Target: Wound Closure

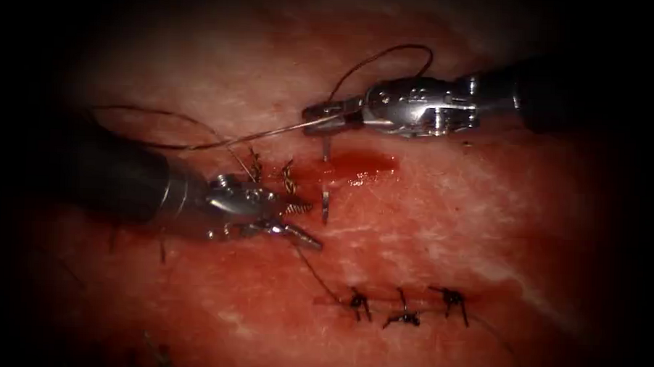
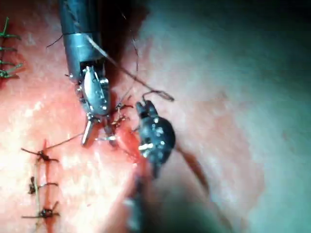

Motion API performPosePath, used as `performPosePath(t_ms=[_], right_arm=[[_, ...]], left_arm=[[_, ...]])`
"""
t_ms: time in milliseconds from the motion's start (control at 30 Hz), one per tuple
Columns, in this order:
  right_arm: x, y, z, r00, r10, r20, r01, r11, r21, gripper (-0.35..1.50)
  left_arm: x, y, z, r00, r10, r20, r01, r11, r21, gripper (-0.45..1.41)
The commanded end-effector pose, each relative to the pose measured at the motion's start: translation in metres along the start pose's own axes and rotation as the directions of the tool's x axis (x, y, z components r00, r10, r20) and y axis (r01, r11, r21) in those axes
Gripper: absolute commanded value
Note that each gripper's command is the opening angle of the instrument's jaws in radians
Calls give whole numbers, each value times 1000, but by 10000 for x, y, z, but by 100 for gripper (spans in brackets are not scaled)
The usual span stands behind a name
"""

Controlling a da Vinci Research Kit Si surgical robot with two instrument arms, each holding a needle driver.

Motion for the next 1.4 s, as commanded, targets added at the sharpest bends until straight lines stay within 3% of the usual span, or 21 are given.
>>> performPosePath(t_ms=[33, 200, 333, 367, 467, 500, 633, 767, 967, 1133, 1300, 1333, 1400], right_arm=[[-9, -8, 13, 999, 39, 7, -39, 999, 20, -35], [-22, -30, 24, 980, 199, -14, -196, 974, 114, -35], [-19, -29, 21, 975, 220, -42, -217, 974, 68, -35], [-18, -21, 17, 972, 226, -67, -227, 974, 4, 42], [-17, -2, 9, 970, 212, -116, -228, 964, -140, 137], [-18, 5, 6, 972, 200, -127, -220, 959, -177, 145], [-28, 20, -10, 971, 191, -145, -226, 932, -283, 148], [-34, 26, -26, 966, 208, -152, -245, 924, -295, 148], [-44, 31, -59, 958, 212, -194, -265, 914, -309, 148], [-46, 32, -65, 955, 218, -200, -277, 899, -340, 148], [-47, 31, -62, 958, 205, -202, -265, 902, -341, 145], [-48, 31, -61, 958, 204, -202, -264, 903, -339, 145], [-48, 31, -60, 958, 204, -202, -264, 903, -340, 143]], left_arm=[[-6, 1, 7, 1000, -1, 2, 1, 1000, -3, 54], [-6, 1, 6, 1000, 0, 2, 0, 1000, -3, 56], [-3, 2, 6, 1000, -3, 5, 3, 1000, -3, 56], [1, 6, 4, 1000, 22, 7, -22, 1000, -4, 56], [9, 12, -1, 997, 79, 4, -79, 997, 0, 56], [12, 15, -3, 995, 99, 2, -99, 995, 4, 56], [25, 25, -8, 981, 196, -4, -196, 980, 28, 52], [34, 33, -8, 959, 284, -4, -283, 958, 40, 52], [40, 42, 2, 841, 540, 27, -541, 837, 87, 52], [36, 37, -1, 717, 685, 129, -697, 708, 113, 54], [27, 33, -5, 561, 790, 247, -827, 544, 139, 62], [25, 30, -5, 467, 828, 310, -884, 439, 159, 62], [22, 27, -3, 436, 833, 340, -900, 397, 181, 67]])
